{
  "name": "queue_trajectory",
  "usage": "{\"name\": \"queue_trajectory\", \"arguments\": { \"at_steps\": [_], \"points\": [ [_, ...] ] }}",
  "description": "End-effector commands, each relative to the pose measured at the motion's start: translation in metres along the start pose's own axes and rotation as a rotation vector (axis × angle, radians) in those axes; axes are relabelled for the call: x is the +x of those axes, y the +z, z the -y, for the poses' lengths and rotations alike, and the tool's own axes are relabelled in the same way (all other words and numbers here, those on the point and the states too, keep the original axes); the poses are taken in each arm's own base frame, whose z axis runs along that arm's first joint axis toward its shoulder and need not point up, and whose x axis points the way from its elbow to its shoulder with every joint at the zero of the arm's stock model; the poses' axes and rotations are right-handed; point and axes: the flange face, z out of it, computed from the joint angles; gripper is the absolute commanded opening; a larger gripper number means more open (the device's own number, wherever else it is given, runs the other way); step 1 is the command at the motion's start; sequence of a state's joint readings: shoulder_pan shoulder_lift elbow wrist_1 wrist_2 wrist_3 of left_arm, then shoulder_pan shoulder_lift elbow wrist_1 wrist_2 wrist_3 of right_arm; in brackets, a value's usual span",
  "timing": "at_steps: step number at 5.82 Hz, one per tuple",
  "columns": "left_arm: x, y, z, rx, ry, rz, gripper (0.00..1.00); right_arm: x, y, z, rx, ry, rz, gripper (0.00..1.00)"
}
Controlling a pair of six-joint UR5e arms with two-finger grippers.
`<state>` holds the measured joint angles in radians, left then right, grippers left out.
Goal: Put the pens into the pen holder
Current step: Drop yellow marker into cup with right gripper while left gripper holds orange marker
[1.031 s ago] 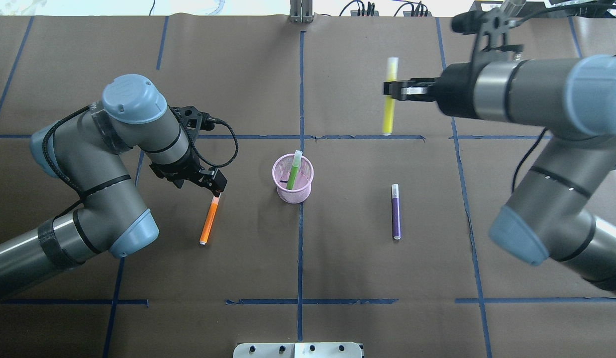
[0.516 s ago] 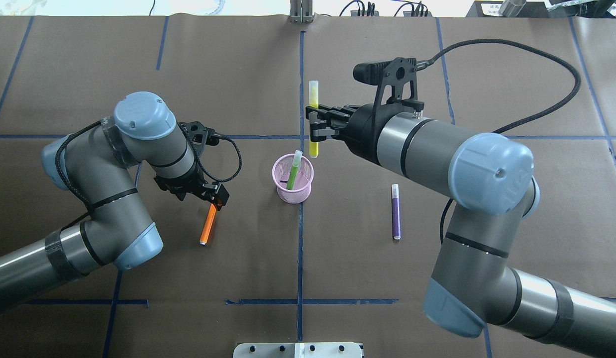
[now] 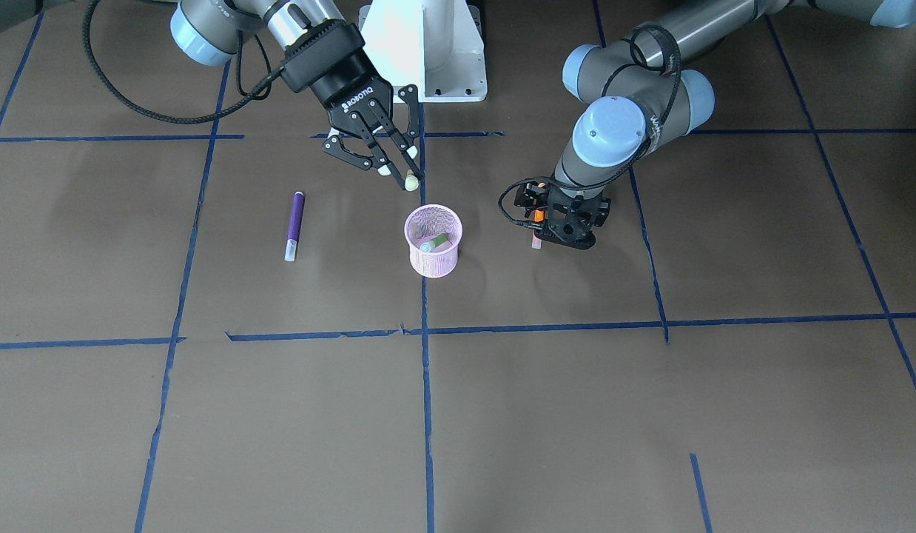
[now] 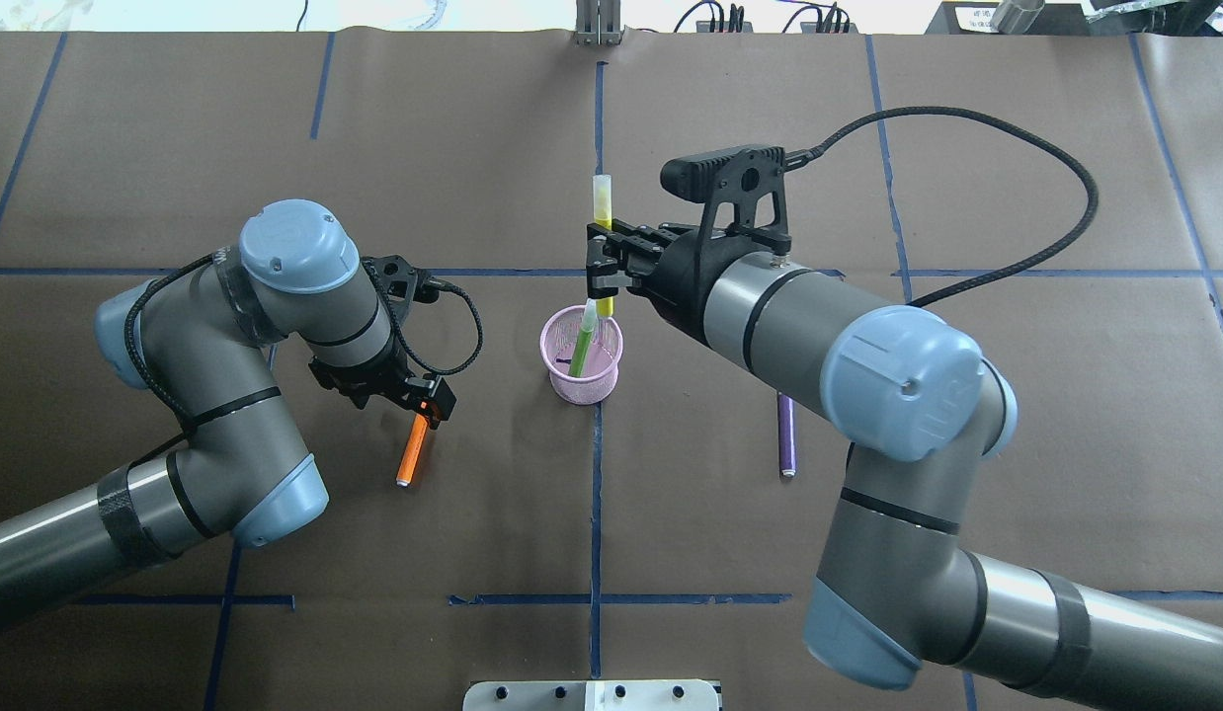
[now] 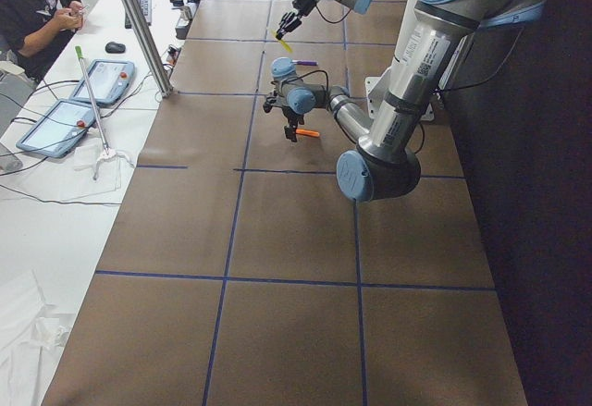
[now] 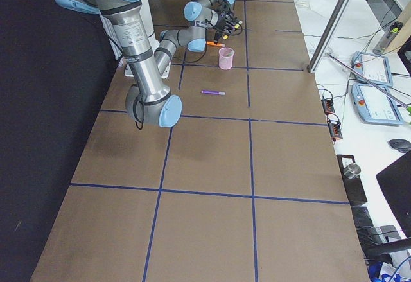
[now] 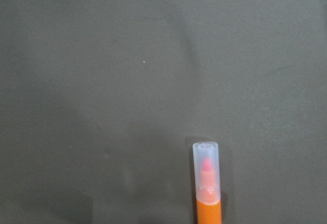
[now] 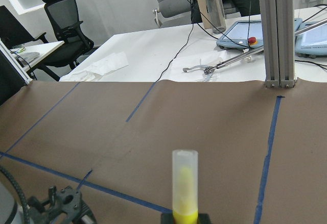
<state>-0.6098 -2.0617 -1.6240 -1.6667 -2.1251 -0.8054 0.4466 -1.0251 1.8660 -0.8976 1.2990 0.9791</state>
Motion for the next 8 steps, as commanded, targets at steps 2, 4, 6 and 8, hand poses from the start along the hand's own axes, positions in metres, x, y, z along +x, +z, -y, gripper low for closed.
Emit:
{"name": "queue_trajectory", "arguments": {
  "at_steps": [2,4,6,8],
  "points": [
    [-0.001,0.0,0.0,0.0,-0.001,0.002,1.0,-0.006,0.059,-0.012,0.016,-0.017,-0.057,0.04],
    [0.0,0.0,0.001,0.001,-0.001,0.001,1.0,0.01,0.091,-0.032,0.037,-0.008,-0.043,0.03],
    [0.0,-0.001,0.001,0.001,-0.002,0.0,1.0,-0.004,0.087,-0.062,-0.002,-0.001,-0.017,0.03],
    [0.0,0.0,0.002,0.0,-0.003,0.001,1.0,-0.012,0.082,-0.087,-0.012,-0.005,-0.018,0.03]
  ]
}}
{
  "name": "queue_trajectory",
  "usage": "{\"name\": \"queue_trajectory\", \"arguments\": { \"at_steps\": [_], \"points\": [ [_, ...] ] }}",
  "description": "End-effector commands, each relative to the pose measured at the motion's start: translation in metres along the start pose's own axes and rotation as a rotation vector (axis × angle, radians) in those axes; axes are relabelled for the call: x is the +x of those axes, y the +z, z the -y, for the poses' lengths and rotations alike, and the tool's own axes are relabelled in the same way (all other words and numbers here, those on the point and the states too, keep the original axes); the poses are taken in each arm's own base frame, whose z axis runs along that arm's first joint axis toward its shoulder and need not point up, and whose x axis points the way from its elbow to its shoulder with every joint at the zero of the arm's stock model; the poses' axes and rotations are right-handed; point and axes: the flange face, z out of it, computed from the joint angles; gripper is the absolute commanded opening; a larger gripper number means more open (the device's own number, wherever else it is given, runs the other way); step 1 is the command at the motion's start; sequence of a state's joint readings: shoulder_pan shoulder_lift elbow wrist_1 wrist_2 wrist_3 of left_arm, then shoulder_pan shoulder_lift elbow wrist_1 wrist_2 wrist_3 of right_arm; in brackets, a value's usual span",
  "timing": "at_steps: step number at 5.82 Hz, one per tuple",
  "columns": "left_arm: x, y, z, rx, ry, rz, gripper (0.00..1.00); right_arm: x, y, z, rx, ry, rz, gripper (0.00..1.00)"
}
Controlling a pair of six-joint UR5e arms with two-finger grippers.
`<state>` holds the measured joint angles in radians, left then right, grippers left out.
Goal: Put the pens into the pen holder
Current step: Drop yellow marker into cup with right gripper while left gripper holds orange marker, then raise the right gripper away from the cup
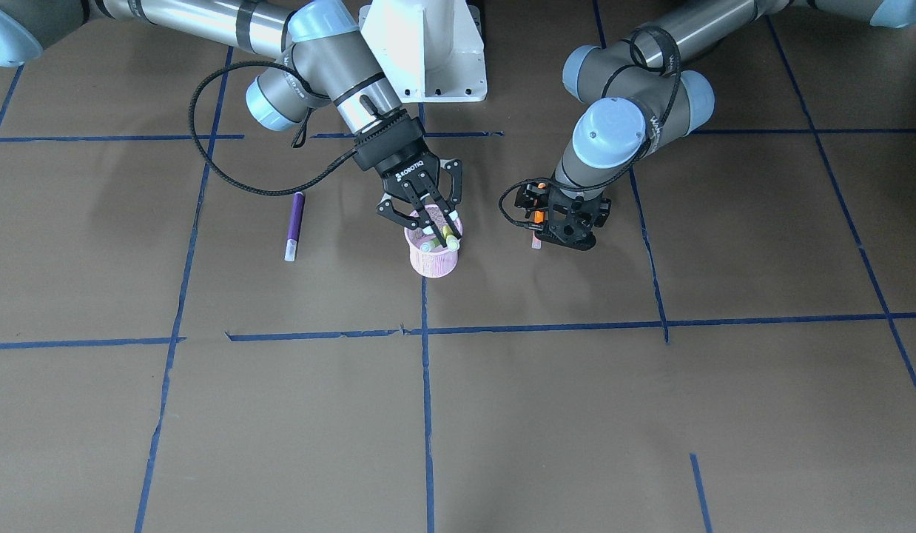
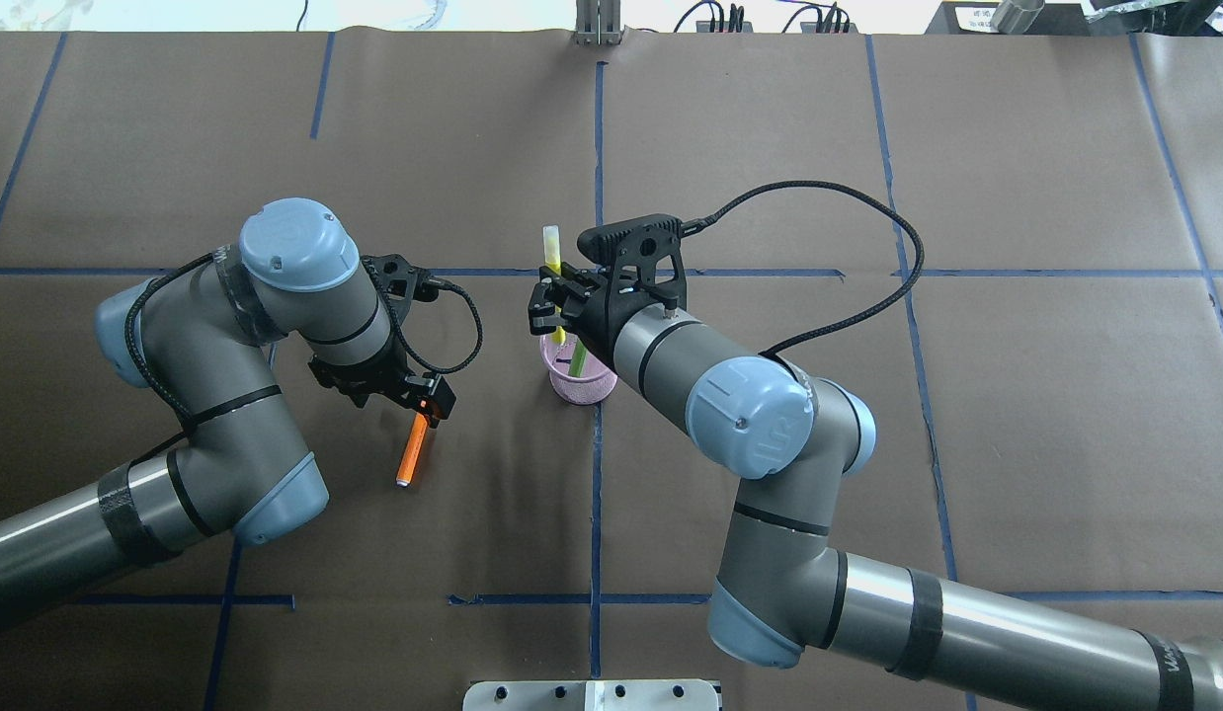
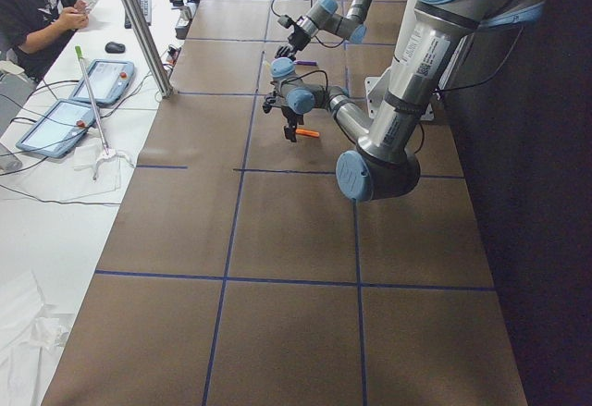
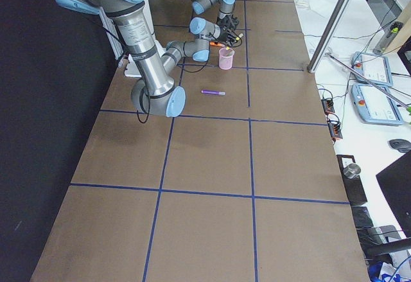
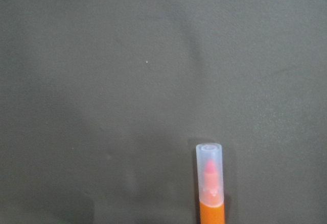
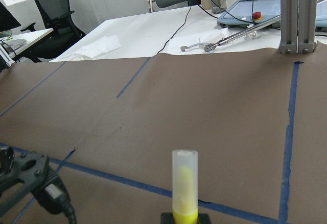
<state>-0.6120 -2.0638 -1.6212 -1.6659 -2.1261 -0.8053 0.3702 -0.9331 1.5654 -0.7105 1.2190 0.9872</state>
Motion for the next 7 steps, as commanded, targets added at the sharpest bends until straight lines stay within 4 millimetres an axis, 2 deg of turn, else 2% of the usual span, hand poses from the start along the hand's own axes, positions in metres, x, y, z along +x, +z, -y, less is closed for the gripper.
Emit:
{"name": "queue_trajectory", "arguments": {
  "at_steps": [1,3,4,7],
  "points": [
    [-0.001,0.001,0.0,-0.001,-0.001,0.001,1.0,0.004,-0.006,-0.012,-0.007,-0.008,-0.003,0.03],
    [0.0,0.001,0.0,-0.001,0.0,0.002,1.0,0.006,-0.007,-0.012,-0.007,-0.013,-0.005,0.05],
    [0.0,0.001,-0.001,-0.001,0.001,0.0,1.0,0.009,-0.006,-0.009,-0.001,-0.006,-0.008,0.32],
    [0.001,0.002,-0.001,-0.003,0.001,0.001,1.0,0.016,-0.005,0.001,0.027,-0.002,-0.029,1.0]
  ]
}}
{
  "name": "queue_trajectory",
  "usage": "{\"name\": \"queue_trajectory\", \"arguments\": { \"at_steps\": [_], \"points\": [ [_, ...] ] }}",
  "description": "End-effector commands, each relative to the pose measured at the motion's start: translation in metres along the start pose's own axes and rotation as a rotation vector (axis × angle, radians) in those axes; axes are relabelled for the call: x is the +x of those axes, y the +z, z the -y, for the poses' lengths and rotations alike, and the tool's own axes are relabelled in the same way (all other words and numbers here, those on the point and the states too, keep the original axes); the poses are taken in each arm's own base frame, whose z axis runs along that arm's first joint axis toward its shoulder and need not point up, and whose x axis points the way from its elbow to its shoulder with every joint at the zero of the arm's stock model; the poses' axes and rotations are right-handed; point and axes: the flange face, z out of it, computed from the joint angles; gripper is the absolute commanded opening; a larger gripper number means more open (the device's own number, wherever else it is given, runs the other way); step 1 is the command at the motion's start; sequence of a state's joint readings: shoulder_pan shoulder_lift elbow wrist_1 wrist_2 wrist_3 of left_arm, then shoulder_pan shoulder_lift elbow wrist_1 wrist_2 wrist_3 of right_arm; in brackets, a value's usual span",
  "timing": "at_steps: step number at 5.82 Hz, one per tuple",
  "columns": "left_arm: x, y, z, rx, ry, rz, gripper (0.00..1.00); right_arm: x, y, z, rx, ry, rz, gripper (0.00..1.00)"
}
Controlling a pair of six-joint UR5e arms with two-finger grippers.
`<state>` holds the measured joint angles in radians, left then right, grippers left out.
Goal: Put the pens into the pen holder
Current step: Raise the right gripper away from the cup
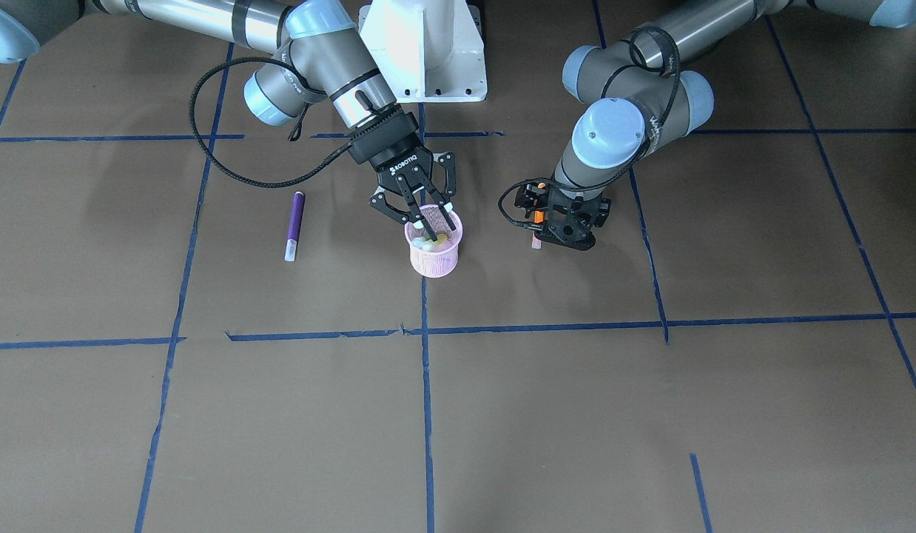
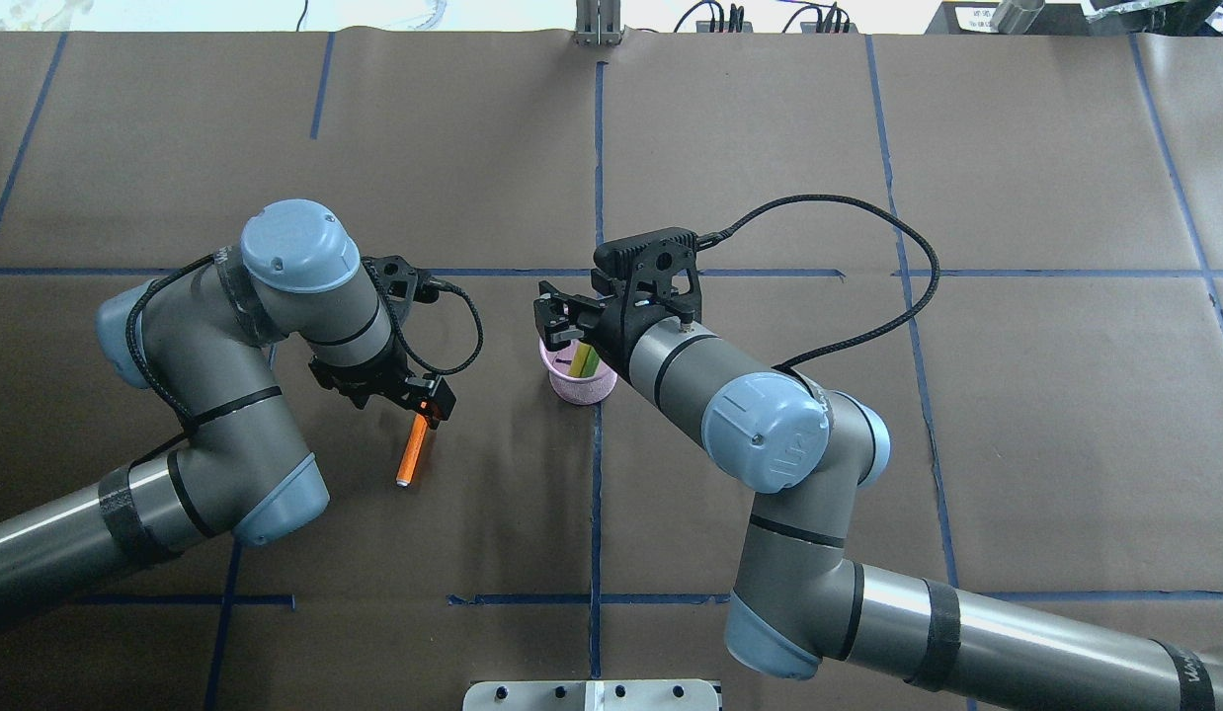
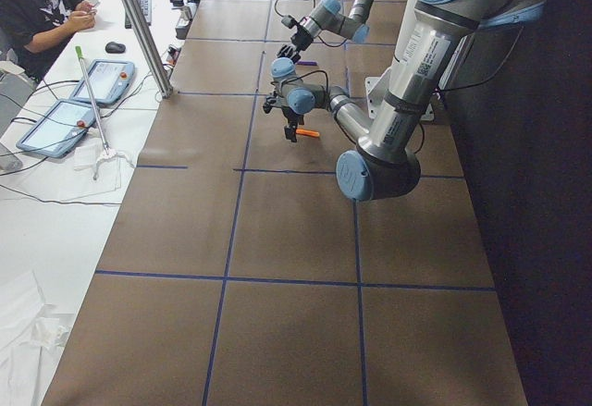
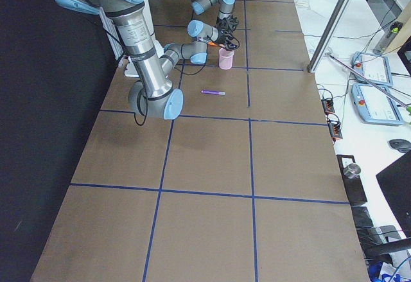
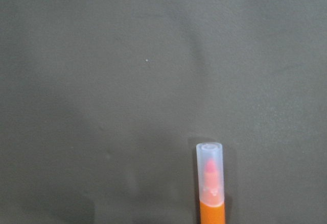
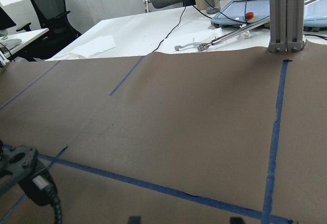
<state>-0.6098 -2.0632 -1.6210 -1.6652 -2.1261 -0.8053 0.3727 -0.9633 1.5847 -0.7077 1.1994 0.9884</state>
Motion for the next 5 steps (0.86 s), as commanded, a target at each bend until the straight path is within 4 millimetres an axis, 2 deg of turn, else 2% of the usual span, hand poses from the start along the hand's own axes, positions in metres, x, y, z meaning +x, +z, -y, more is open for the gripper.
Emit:
{"name": "queue_trajectory", "arguments": {
  "at_steps": [1,2,3,4,5],
  "points": [
    [0.001,0.005,-0.001,-0.007,0.0,0.004,1.0,0.011,0.002,0.021,0.033,-0.001,-0.024,1.0],
    [0.002,0.005,-0.001,-0.007,0.002,0.003,1.0,0.023,0.003,0.041,0.035,0.003,-0.024,1.0],
    [0.004,0.008,-0.002,-0.01,0.004,0.007,0.99,0.043,0.0,0.072,0.006,0.008,-0.006,1.0],
    [0.004,0.007,-0.001,-0.007,0.004,0.005,0.92,0.052,-0.005,0.088,-0.014,0.005,-0.027,1.0],
    [0.005,0.006,0.0,-0.006,0.005,0.004,0.74,0.056,-0.005,0.093,-0.025,0.004,-0.035,1.0]
  ]
}}
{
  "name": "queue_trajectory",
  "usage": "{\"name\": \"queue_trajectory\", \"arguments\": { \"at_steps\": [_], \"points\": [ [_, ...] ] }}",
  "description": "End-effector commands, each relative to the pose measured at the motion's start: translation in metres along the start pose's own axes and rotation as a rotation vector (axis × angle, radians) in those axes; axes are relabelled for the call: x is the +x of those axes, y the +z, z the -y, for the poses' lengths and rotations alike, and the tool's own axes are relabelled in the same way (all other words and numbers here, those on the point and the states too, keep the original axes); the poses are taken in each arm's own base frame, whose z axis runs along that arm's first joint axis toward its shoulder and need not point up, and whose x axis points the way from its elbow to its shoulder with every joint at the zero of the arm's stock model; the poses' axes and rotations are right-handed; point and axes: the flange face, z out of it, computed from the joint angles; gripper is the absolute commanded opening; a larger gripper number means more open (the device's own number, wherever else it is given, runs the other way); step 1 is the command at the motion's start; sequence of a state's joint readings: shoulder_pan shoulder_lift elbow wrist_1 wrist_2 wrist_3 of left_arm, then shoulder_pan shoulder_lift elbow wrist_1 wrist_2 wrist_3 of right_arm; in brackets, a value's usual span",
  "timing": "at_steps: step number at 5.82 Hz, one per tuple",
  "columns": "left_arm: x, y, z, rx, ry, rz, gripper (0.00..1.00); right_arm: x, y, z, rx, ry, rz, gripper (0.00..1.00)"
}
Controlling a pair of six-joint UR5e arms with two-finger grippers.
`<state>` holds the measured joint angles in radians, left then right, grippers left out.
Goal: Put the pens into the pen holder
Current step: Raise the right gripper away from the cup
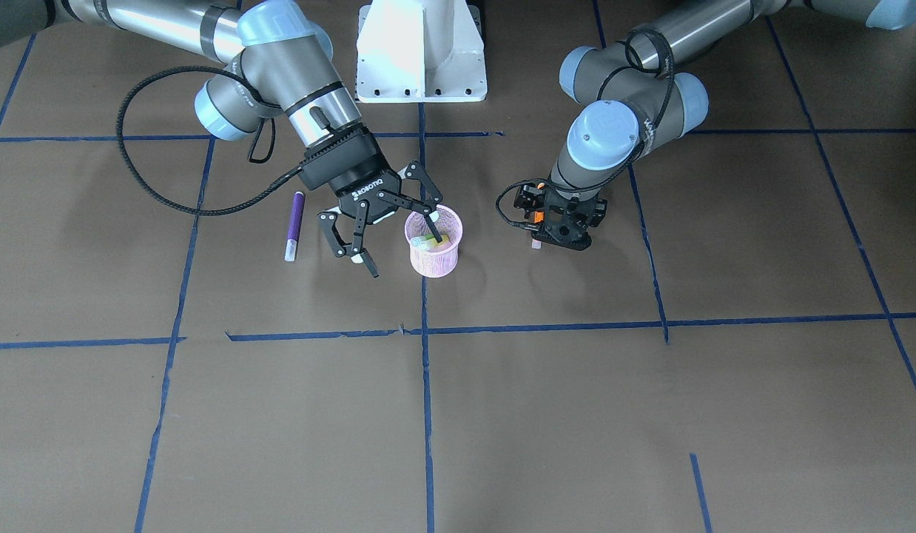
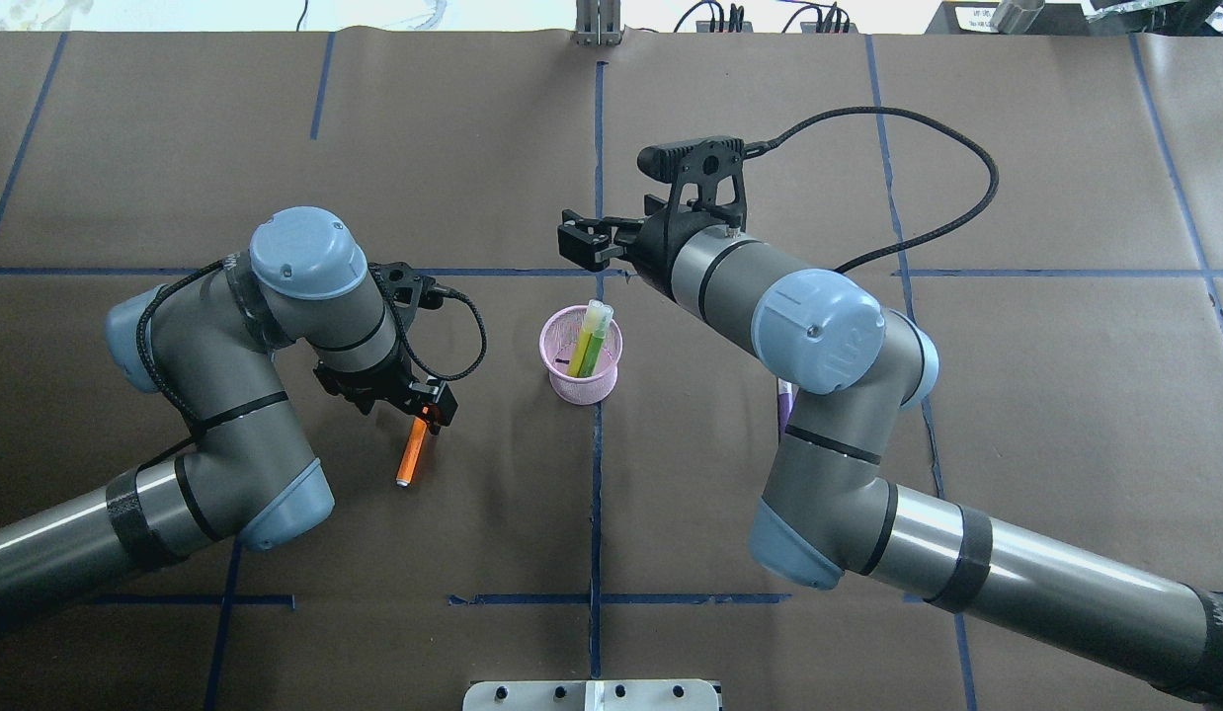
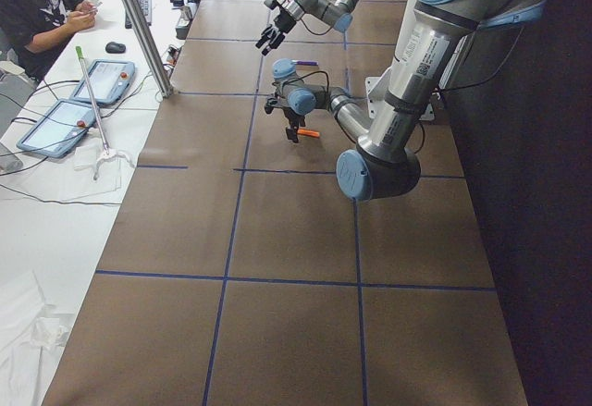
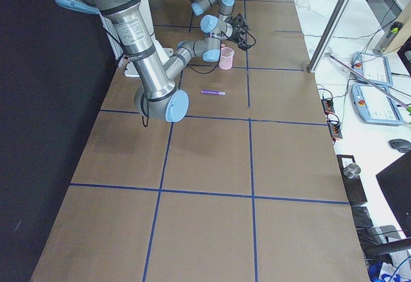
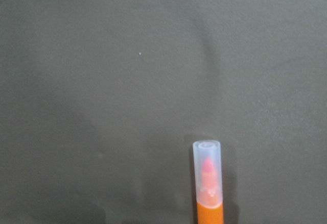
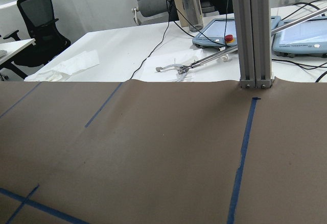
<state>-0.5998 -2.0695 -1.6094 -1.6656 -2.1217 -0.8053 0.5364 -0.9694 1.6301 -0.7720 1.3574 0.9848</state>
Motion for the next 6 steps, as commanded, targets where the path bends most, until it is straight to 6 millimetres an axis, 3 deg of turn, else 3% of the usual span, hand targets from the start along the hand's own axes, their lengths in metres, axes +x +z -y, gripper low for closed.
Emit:
{"name": "queue_trajectory", "arguments": {
  "at_steps": [1,6],
  "points": [
    [0.0007,-0.0004,0.0003,0.001,0.001,-0.001,0.63,0.0059,-0.0022,0.01,-0.012,0.0,-0.008,1.0],
    [0.0018,-0.0015,0.0005,0.002,0.002,-0.002,0.3,0.0065,-0.003,0.012,-0.009,0.004,-0.006,1.0]
  ]
}}
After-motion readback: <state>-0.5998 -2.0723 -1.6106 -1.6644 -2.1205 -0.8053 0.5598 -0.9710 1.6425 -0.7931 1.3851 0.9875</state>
